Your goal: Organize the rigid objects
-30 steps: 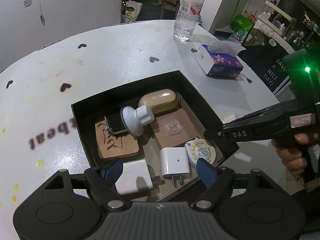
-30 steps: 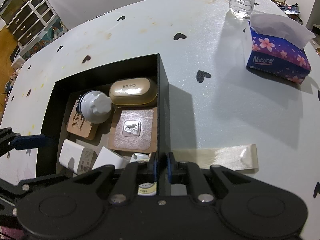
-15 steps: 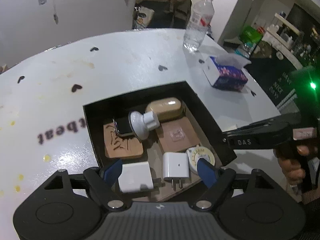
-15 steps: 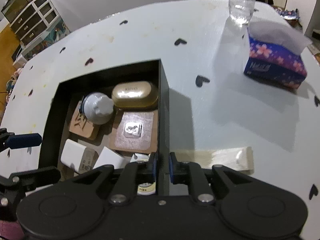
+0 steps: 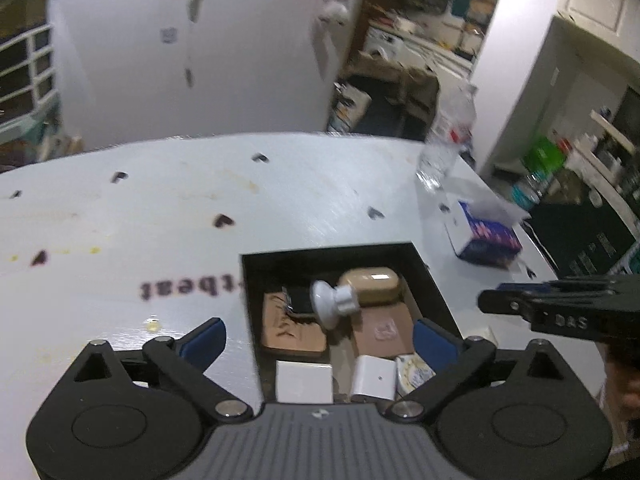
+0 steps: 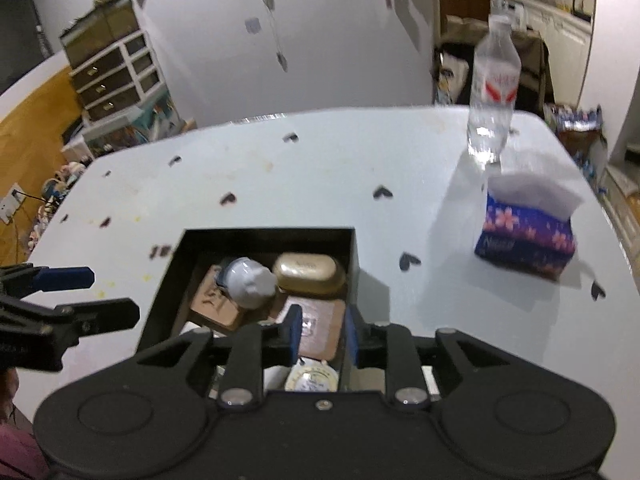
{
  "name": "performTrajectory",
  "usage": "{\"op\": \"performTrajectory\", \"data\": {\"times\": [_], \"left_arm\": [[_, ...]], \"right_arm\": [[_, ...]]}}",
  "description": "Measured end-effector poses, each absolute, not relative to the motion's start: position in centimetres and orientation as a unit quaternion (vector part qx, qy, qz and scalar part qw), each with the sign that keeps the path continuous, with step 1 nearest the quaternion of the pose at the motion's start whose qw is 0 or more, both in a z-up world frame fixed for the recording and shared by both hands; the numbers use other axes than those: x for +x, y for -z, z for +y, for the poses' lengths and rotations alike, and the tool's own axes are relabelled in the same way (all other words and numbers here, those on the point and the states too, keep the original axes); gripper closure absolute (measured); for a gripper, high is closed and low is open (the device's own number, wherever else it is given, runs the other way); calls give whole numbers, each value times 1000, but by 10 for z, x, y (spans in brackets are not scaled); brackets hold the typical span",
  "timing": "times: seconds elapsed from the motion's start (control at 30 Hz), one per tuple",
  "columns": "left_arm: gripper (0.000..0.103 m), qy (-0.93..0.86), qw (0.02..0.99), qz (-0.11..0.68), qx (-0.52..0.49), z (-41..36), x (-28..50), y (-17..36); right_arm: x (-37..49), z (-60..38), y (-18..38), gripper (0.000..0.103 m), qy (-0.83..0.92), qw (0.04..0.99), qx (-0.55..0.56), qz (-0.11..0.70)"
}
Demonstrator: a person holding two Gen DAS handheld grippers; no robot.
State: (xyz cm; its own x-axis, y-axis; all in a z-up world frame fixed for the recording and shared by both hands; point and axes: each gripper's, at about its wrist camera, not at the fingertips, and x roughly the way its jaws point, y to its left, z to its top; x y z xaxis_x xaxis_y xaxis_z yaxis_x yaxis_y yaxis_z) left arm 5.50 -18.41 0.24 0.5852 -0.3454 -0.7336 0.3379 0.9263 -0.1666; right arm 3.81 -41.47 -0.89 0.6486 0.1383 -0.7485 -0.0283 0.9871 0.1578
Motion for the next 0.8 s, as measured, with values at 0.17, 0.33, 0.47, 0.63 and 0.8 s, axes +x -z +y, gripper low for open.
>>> {"op": "performTrajectory", "data": {"times": [0.17, 0.33, 0.47, 0.63, 0.8], "left_arm": [[0, 156, 910, 384, -21, -169, 41, -7], [0, 132, 921, 364, -32, -154, 24, -7], [0, 130, 926, 353, -23, -145, 8, -8], [0, 129, 931, 340, -27, -128, -12, -10], [0, 129, 933, 334, -26, -118, -32, -12]], "right_arm": [[19, -408, -1, 62, -39, 921, 57, 383], [-2, -401, -6, 42, -26, 937, 46, 345], [-19, -389, -8, 32, -12, 941, 39, 335], [-44, -370, -13, 19, -1, 949, 20, 314], [-71, -358, -17, 8, 12, 955, 15, 295]]}}
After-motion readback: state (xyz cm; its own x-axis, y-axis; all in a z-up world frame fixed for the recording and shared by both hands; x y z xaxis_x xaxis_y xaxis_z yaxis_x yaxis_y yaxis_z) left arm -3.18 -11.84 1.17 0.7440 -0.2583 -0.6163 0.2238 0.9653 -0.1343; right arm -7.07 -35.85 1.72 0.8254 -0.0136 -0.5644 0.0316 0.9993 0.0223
